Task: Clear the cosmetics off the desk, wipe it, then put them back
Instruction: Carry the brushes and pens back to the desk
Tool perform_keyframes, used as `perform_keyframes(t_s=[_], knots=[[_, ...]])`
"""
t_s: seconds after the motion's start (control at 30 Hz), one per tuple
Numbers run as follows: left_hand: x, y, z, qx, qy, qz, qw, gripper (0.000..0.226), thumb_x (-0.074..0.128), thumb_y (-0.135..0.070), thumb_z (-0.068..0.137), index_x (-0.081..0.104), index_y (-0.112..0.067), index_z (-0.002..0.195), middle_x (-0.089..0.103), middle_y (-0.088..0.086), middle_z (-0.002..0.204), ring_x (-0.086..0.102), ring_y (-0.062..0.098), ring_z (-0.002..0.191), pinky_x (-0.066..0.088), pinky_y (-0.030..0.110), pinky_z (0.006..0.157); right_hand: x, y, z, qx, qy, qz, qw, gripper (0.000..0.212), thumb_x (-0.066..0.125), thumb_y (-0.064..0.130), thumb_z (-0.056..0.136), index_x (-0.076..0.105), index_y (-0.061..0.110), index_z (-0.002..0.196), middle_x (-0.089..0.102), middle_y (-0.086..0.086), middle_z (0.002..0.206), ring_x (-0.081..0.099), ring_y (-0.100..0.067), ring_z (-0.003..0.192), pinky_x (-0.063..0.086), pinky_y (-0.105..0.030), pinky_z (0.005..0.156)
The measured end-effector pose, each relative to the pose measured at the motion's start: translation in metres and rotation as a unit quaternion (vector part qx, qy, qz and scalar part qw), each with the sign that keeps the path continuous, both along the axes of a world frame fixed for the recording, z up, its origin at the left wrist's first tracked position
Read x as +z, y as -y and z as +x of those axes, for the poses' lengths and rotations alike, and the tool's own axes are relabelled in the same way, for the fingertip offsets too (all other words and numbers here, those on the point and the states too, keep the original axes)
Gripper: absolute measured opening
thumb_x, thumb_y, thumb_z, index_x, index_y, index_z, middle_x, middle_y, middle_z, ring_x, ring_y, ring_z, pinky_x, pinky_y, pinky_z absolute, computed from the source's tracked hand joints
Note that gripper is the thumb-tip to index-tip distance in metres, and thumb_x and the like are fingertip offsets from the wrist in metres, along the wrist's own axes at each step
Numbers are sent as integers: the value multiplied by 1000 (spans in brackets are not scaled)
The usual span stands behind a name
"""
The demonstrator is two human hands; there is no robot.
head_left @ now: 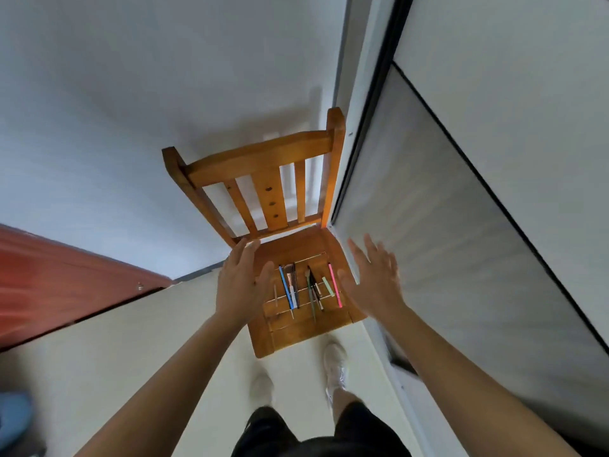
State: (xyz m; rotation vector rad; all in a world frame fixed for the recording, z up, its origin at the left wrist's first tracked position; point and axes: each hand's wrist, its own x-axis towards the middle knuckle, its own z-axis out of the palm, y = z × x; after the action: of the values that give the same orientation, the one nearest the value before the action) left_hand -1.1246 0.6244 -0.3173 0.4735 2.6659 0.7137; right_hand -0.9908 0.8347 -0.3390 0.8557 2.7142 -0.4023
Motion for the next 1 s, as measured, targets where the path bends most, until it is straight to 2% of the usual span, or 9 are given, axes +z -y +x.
perform_keyframes(t_s=[0.17,0.33,0.5,0.6,0.7,0.8,0.87,0.93,1.0], knots=[[-81,-9,3,53,107,-41,992,50,46,-51,99,37,-31,145,39,-1,155,45,28,136,43,54,107,-72,-14,-11,-8,32,-37,999,72,33,65,98,15,31,159,6,-5,169,7,-33,154,8,-52,123],[-178,-15,6,62,176,-79,979,50,49,-54,97,41,-31,140,43,-2,152,47,28,133,47,50,101,-158,-7,-10,-10,80,-60,995,74,33,67,96,17,30,159,10,-5,168,11,-33,154,14,-53,124],[-272,-16,23,70,216,-101,969,57,55,-54,94,44,-26,143,41,0,152,42,28,136,45,51,104,-248,4,-3,-27,99,-99,990,70,41,63,97,21,31,157,18,-4,166,17,-32,153,18,-52,122],[-317,-20,29,85,211,-111,968,64,55,-59,92,40,-28,146,35,1,157,35,28,141,43,54,107,-295,2,-7,-65,113,-97,987,72,43,64,96,22,31,156,21,-5,166,20,-33,151,23,-53,119],[-351,-27,30,88,166,-120,975,67,55,-63,89,43,-27,144,34,2,156,34,26,142,42,47,108,-330,0,-16,-101,107,-80,986,71,48,62,95,29,28,154,30,-7,161,32,-34,146,37,-54,112],[-373,-34,28,93,129,-126,979,64,61,-61,86,48,-27,138,40,4,148,38,24,134,46,39,99,-351,3,-25,-120,86,-75,986,68,55,59,93,34,28,150,40,-8,152,44,-32,136,48,-50,101],[-381,-38,26,100,109,-120,982,58,65,-55,85,52,-24,132,45,6,139,42,25,127,47,32,87,-359,8,-28,-114,55,-81,989,59,60,53,94,42,28,145,46,-7,145,52,-29,127,53,-44,93],[-385,-40,25,105,103,-96,985,51,68,-48,86,54,-22,128,48,5,133,45,22,122,40,25,80,-363,12,-29,-97,25,-88,991,47,62,45,96,50,27,137,52,-6,138,58,-27,119,55,-40,88],[-385,-40,24,103,107,-69,986,45,67,-41,89,56,-19,126,51,4,131,49,20,118,40,23,78,-365,15,-29,-85,11,-93,992,39,61,40,97,54,26,133,54,-6,134,60,-27,116,56,-40,86]])
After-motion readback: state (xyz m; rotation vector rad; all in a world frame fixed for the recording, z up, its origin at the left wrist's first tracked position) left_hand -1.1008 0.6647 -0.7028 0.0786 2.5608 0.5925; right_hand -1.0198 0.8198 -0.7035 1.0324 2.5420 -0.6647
